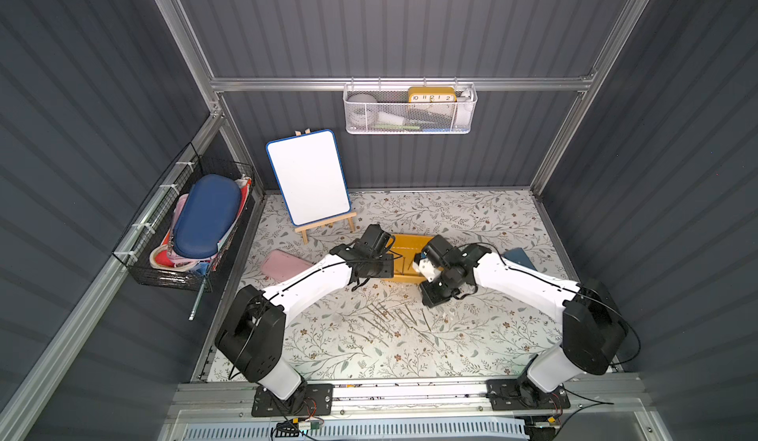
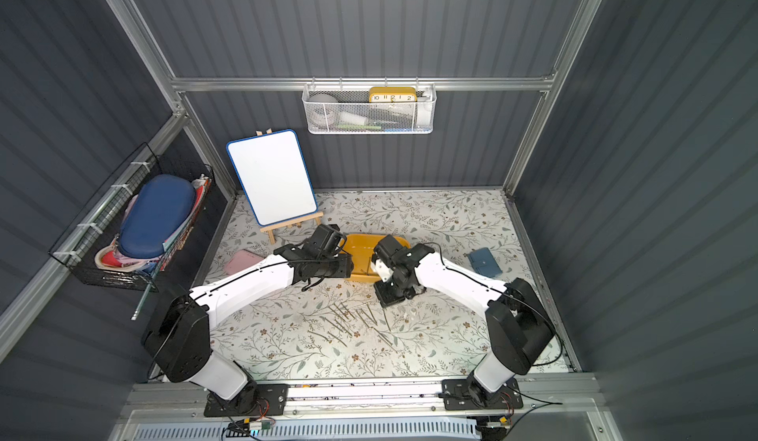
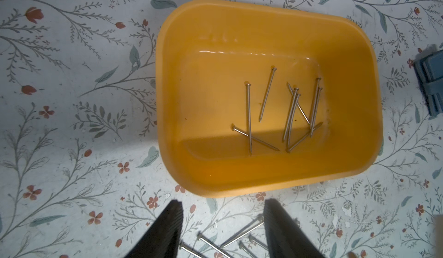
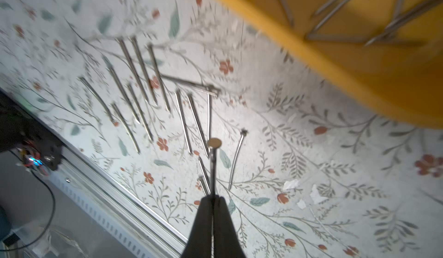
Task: Put the nails on the desktop into the storage box
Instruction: Place the nail in the storage box.
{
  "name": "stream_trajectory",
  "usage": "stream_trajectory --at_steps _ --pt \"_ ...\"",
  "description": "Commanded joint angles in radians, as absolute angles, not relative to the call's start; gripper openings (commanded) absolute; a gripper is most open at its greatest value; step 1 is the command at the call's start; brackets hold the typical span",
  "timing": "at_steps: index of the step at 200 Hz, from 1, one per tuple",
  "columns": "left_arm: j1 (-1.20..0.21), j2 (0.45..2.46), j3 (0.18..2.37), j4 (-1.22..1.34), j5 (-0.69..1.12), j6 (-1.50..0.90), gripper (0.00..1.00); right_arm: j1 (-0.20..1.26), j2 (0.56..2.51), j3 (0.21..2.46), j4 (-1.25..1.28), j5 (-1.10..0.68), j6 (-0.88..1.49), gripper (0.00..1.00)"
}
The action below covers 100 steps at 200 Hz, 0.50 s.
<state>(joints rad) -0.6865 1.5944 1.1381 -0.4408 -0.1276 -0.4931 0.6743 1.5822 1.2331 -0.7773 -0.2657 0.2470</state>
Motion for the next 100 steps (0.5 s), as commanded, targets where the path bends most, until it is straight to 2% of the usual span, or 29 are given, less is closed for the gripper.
stream_trajectory --at_steps 1,38,100 --pt "-0.679 1.583 1.124 -0.431 -0.124 -0.481 0.59 0.612 1.596 1.356 -0.750 -0.258 0.326 0.00" --pt "-0.680 1.571 1.120 -0.434 -0.124 -0.478 0.59 0.520 1.853 1.558 -0.825 -0.293 0.358 0.00" --pt "-0.676 1.546 1.094 -0.439 -0.135 -0.463 0.60 0.486 2.023 1.559 -0.711 -0.279 0.426 0.00"
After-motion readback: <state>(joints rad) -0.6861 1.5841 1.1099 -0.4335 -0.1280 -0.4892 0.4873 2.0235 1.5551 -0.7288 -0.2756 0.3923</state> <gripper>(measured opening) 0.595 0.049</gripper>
